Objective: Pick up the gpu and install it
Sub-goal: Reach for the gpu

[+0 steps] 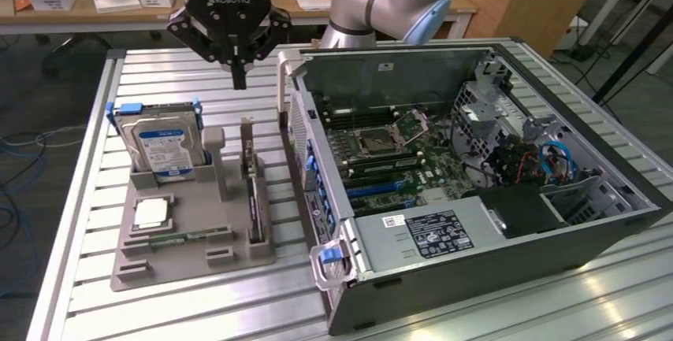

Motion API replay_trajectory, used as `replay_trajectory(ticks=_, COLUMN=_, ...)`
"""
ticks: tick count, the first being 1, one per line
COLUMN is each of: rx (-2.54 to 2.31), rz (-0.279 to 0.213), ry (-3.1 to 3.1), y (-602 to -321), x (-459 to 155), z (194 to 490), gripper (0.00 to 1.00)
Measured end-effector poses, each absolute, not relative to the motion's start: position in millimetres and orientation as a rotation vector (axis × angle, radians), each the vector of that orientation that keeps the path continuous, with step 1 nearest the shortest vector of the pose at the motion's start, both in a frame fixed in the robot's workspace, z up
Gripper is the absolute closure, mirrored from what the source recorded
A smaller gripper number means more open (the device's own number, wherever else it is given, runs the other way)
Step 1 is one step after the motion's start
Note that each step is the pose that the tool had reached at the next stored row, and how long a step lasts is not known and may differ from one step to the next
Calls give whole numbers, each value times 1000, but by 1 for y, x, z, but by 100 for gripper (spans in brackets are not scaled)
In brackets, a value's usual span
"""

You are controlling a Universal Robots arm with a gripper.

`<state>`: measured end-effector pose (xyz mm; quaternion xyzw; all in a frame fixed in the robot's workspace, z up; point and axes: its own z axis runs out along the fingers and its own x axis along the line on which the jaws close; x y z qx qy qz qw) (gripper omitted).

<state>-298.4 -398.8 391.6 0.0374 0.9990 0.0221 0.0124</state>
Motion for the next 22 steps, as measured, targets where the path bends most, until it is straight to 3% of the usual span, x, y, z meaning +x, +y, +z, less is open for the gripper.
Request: replay_trajectory(ticks=22, rx=117, rz=69, ry=3114, y=-399, x=-323, z=392, gripper=89)
